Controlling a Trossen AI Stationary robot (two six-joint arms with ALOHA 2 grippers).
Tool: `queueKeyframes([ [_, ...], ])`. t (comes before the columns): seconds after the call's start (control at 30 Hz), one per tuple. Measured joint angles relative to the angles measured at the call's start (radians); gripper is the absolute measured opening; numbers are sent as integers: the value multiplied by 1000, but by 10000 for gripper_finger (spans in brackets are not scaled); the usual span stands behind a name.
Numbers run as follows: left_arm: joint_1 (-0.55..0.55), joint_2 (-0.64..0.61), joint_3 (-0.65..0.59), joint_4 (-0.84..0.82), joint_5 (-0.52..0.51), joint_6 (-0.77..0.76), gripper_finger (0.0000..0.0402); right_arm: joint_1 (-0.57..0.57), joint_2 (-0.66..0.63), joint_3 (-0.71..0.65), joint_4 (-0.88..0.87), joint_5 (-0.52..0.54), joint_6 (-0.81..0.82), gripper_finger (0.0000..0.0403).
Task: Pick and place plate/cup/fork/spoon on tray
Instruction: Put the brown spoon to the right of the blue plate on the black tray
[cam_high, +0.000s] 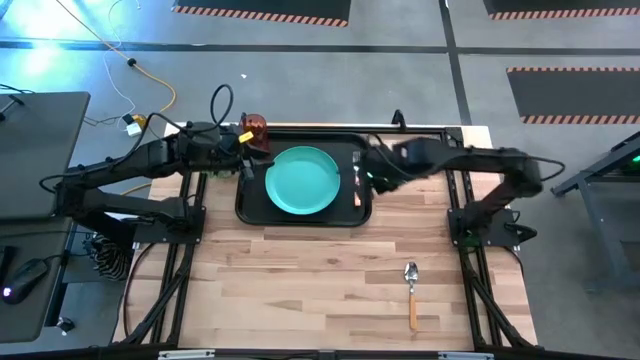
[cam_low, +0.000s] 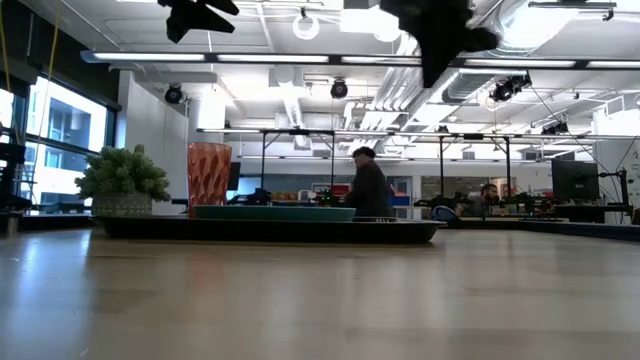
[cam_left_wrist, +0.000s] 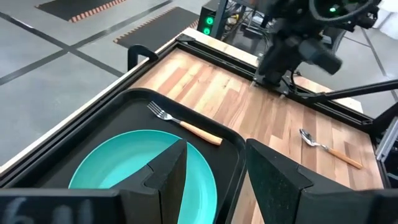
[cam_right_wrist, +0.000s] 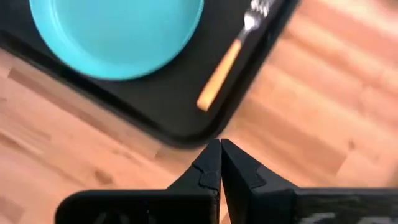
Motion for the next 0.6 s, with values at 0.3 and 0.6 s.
queueKeyframes([
  [0.3, -29, 0, 0, 1, 2, 0, 156, 212, -193, -208, 0, -1, 401, 6],
  [0.6, -50, 0, 0, 3, 2, -52, 156, 387, -217, -327, -14, -51, 645, 86],
])
